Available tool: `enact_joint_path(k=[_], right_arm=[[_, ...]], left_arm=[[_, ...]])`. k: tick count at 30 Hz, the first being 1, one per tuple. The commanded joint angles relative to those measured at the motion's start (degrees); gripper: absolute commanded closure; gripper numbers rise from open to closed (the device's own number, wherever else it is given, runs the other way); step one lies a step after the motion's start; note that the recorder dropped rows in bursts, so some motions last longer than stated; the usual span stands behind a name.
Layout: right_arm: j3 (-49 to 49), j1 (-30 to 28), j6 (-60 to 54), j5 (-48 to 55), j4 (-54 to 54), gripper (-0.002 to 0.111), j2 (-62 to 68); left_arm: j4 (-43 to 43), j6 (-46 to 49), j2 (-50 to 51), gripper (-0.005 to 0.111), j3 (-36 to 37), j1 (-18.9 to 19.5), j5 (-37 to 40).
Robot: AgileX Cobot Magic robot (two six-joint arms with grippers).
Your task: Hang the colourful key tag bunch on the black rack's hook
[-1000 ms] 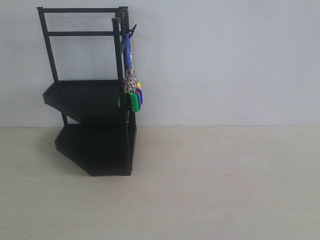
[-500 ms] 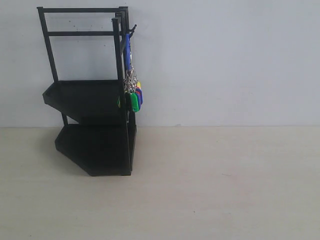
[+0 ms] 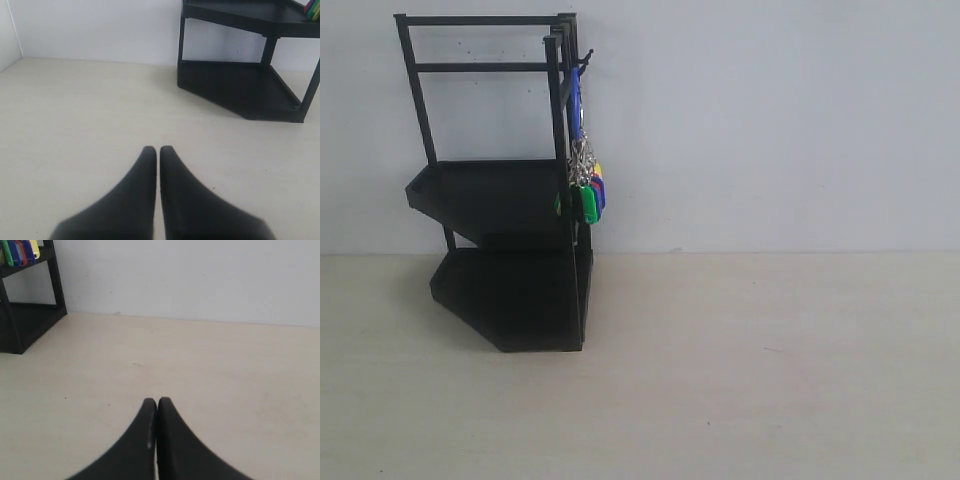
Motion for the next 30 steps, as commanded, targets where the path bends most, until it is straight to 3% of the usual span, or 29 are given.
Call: enact_joint_path(k=[1,5,10,30], right_arm=[[0.47,-0.37,1.69,2.69,-0.25,0.108,-0.39],[0.47,-0.37,1.58,4.33,-0.25,0.108,-0.39],[0.47,-9.92,1.43,4.42,-0.25,0.108,-0.39],[0.47,-10.15,1.69,4.44,-0.25,0.108,-0.39]], left_arm=[[-0.11,0.02,0.2,0.102,-0.14,0.19,-0.64],[-0.11,0.02,0.2,0.102,-0.14,0.19,-0.64],[-0.11,0.02,0.2,0.102,-0.14,0.19,-0.64],[-0.11,0.02,0.2,0.102,-0.14,0.19,-0.64]])
